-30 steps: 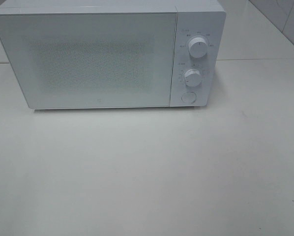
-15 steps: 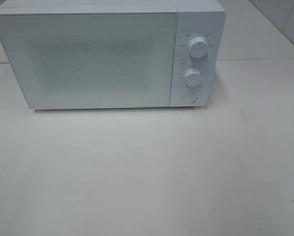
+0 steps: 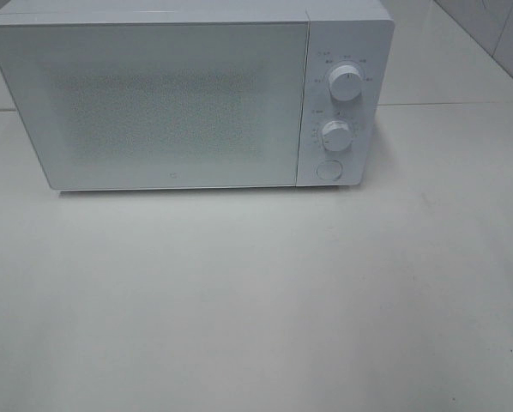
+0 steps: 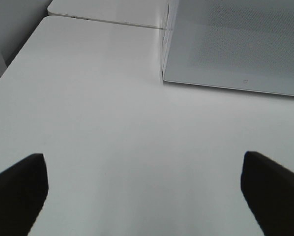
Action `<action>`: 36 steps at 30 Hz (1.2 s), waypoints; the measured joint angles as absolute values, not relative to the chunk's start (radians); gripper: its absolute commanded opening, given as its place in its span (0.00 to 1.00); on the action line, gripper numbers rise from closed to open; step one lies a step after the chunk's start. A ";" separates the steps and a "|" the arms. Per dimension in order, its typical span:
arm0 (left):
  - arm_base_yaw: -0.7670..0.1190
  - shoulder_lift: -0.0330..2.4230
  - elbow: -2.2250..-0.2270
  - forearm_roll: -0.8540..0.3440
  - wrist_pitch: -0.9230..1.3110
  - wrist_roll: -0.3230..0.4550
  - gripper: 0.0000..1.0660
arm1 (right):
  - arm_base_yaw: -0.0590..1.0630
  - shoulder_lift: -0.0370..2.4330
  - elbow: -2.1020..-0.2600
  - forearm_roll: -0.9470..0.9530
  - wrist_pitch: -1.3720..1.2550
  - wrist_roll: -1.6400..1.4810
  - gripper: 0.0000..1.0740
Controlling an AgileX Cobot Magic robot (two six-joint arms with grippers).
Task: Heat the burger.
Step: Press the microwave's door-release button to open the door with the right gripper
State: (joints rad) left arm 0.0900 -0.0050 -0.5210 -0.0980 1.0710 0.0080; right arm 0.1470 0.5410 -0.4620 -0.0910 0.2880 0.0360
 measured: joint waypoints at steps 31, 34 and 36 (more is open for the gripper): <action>0.090 -0.005 -0.521 -0.098 1.071 0.008 0.94 | 0.181 1.303 -0.391 -0.027 -0.610 0.015 0.64; 0.090 -0.005 -0.521 -0.098 1.071 0.008 0.94 | 0.235 1.345 -0.391 0.056 -0.649 -0.065 0.64; 0.090 -0.005 -0.521 -0.098 1.071 0.008 0.94 | 0.307 1.395 -0.391 0.175 -0.701 -0.165 0.64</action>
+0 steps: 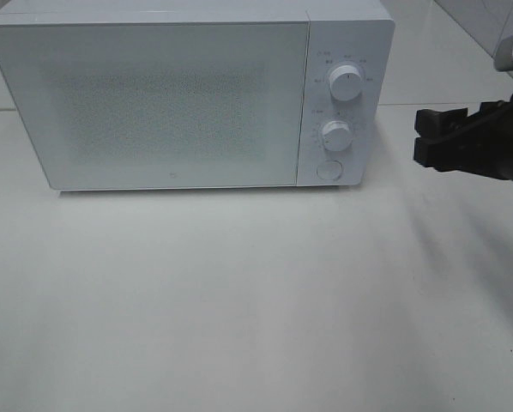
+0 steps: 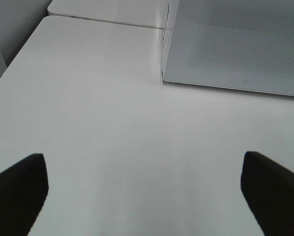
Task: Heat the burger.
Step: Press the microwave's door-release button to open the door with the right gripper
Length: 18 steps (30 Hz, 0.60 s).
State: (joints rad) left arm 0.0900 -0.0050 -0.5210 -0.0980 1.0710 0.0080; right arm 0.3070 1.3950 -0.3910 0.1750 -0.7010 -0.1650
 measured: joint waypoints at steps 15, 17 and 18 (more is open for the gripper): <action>0.090 -0.005 -0.521 -0.098 1.071 0.008 0.94 | 0.641 1.584 -0.390 0.654 -0.974 -0.369 0.64; 0.090 -0.005 -0.521 -0.098 1.071 0.008 0.94 | 0.682 1.608 -0.391 0.687 -0.994 -0.369 0.64; 0.090 -0.005 -0.521 -0.098 1.071 0.008 0.94 | 0.702 1.621 -0.391 0.705 -1.000 -0.369 0.64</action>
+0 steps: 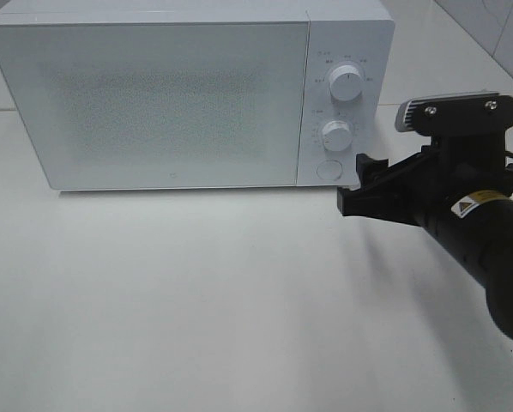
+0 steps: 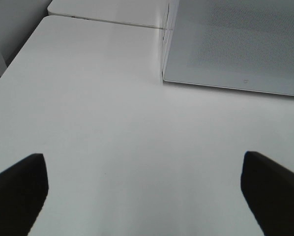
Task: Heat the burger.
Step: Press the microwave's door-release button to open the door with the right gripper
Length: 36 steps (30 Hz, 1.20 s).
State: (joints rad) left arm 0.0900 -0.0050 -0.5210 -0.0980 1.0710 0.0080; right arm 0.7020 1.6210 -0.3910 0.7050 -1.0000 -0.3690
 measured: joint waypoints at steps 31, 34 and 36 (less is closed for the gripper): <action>0.090 -0.005 -0.521 -0.098 1.071 0.008 0.94 | 0.818 1.684 -0.390 0.825 -1.019 0.277 0.12; 0.090 -0.005 -0.521 -0.098 1.071 0.008 0.94 | 0.818 1.684 -0.390 0.825 -1.019 0.456 0.06; 0.090 -0.005 -0.521 -0.098 1.071 0.008 0.94 | 0.818 1.684 -0.390 0.825 -1.018 0.581 0.03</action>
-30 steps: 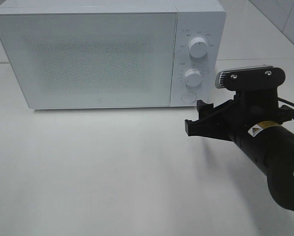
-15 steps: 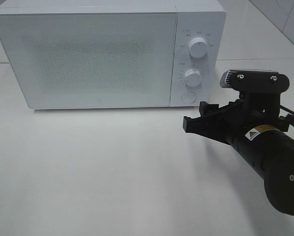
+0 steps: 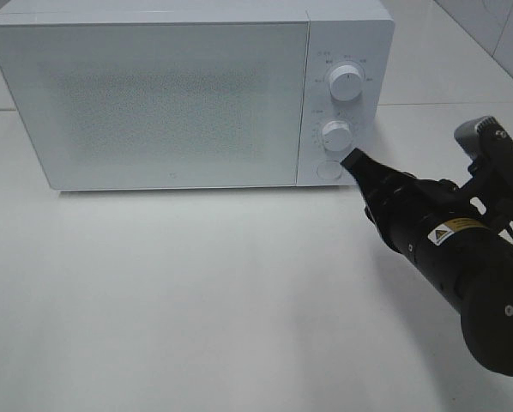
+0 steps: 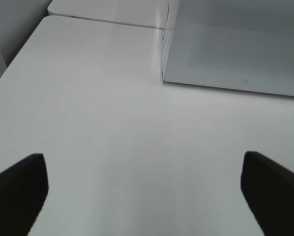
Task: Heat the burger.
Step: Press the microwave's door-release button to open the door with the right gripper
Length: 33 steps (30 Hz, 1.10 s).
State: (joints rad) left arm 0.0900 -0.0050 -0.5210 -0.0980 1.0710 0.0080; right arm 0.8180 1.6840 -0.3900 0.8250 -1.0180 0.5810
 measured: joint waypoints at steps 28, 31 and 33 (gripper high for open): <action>0.090 -0.005 -0.521 -0.098 1.071 0.008 0.94 | 0.818 1.795 -0.477 0.800 -0.991 1.204 0.00; 0.090 -0.005 -0.521 -0.098 1.071 0.008 0.94 | 0.818 1.837 -0.499 0.802 -0.985 1.221 0.00; 0.090 -0.005 -0.521 -0.098 1.071 0.008 0.94 | 0.814 1.870 -0.525 0.801 -0.985 1.237 0.00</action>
